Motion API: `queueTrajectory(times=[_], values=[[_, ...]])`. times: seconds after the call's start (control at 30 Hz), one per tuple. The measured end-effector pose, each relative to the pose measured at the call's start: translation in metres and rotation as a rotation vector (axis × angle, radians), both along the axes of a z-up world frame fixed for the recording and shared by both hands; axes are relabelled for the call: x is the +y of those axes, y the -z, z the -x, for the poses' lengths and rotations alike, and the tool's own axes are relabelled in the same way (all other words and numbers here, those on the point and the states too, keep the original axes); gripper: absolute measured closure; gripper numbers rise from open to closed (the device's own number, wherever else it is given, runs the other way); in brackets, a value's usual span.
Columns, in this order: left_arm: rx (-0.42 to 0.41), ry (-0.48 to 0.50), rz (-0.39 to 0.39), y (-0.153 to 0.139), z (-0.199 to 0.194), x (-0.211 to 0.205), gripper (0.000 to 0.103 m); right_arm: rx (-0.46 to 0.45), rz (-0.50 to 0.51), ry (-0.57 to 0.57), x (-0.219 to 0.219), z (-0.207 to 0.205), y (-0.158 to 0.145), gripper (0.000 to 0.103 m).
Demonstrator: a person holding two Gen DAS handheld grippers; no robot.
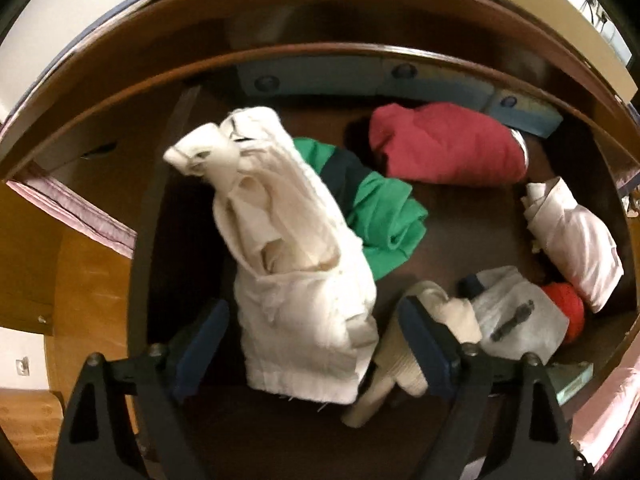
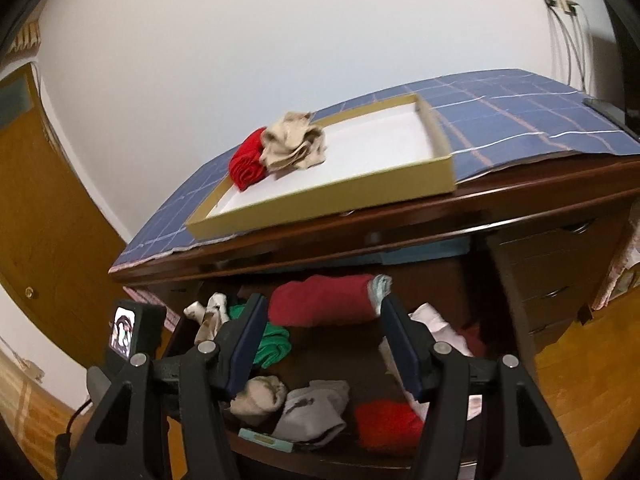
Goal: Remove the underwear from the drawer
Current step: 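Move both tools back down into the drawer toward more clothes, then grasp pink underwear with the right tool while the left tool grasps white underwear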
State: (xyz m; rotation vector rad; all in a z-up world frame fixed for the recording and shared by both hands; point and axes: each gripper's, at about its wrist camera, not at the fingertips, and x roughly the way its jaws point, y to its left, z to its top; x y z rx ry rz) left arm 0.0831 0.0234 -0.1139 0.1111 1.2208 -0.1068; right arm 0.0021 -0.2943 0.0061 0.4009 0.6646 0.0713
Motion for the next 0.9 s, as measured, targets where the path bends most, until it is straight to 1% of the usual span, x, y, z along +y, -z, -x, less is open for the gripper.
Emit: queueTrajectory(times=[0.03, 0.1, 0.17, 0.2, 0.23, 0.27, 0.3, 0.37, 0.43, 0.5, 0.63, 0.67, 0.77, 0.83, 0.87, 0.9], values=[[0.001, -0.007, 0.014, 0.0, -0.001, 0.0, 0.018, -0.008, -0.005, 0.023, -0.01, 0.003, -0.003, 0.042], [-0.015, -0.013, 0.021, 0.001, -0.002, 0.0, 0.027, -0.016, -0.01, 0.059, -0.025, 0.009, -0.006, 0.042], [-0.033, -0.008, -0.018, 0.002, -0.002, -0.003, 0.037, -0.015, -0.011, 0.084, -0.037, 0.013, -0.007, 0.042], [-0.051, 0.001, -0.038, 0.003, -0.001, -0.003, 0.039, -0.014, -0.01, 0.093, -0.041, 0.014, -0.007, 0.042], [-0.063, 0.004, -0.039, 0.003, 0.0, -0.003, 0.042, -0.007, -0.003, 0.097, -0.045, 0.015, -0.006, 0.042], [-0.077, 0.001, -0.04, 0.001, -0.001, -0.002, 0.049, 0.003, 0.003, 0.089, -0.047, 0.014, -0.004, 0.042], [-0.089, -0.004, -0.039, 0.0, 0.0, 0.001, 0.053, 0.016, 0.011, 0.079, -0.047, 0.012, -0.002, 0.042], [-0.123, -0.014, -0.004, -0.005, 0.002, 0.007, 0.065, 0.049, 0.04, 0.05, -0.043, 0.008, 0.005, 0.042], [-0.15, -0.021, 0.081, -0.011, 0.005, 0.018, 0.069, 0.088, 0.076, 0.011, -0.036, 0.001, 0.013, 0.042], [-0.158, -0.022, 0.147, -0.015, 0.009, 0.025, 0.07, 0.136, 0.12, -0.039, -0.027, -0.007, 0.022, 0.042], [-0.192, 0.007, 0.155, -0.026, 0.016, 0.03, 0.07, 0.214, 0.233, -0.108, -0.011, -0.019, 0.04, 0.042], [-0.202, 0.017, 0.167, -0.031, 0.02, 0.03, 0.07, 0.232, 0.265, -0.125, -0.008, -0.022, 0.044, 0.042], [-0.233, 0.05, 0.2, -0.048, 0.032, 0.031, 0.07, 0.285, 0.296, -0.164, -0.008, -0.032, 0.055, 0.042], [-0.278, 0.085, 0.221, -0.069, 0.043, 0.03, 0.07, 0.338, 0.293, -0.186, -0.008, -0.039, 0.064, 0.042], [-0.294, 0.094, 0.227, -0.073, 0.042, 0.03, 0.07, 0.368, 0.3, -0.208, -0.007, -0.044, 0.069, 0.042], [-0.329, 0.109, 0.237, -0.085, 0.047, 0.03, 0.07, 0.392, 0.313, -0.227, -0.004, -0.048, 0.074, 0.042]])
